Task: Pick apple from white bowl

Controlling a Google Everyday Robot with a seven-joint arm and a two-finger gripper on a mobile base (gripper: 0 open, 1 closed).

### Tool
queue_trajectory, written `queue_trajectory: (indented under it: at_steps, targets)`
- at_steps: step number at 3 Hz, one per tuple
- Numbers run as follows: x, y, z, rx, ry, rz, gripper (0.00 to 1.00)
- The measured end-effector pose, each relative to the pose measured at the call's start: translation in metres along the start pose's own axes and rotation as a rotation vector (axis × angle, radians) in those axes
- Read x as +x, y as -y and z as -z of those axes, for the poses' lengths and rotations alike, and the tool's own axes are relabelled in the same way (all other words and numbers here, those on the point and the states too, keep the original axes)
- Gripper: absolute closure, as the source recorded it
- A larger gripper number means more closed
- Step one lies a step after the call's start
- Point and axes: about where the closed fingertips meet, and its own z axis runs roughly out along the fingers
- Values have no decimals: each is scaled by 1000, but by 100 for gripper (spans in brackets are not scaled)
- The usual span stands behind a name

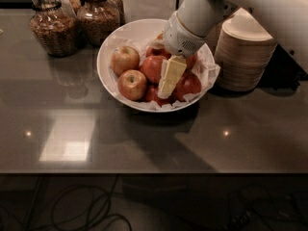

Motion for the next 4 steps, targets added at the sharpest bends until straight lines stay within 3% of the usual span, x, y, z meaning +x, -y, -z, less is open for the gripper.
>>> queue_trajectory:
  at_steps: [2, 4]
  targets:
    - [6, 4, -4, -7, -1, -12, 12]
    - [6, 4, -4, -7, -1, -12, 54]
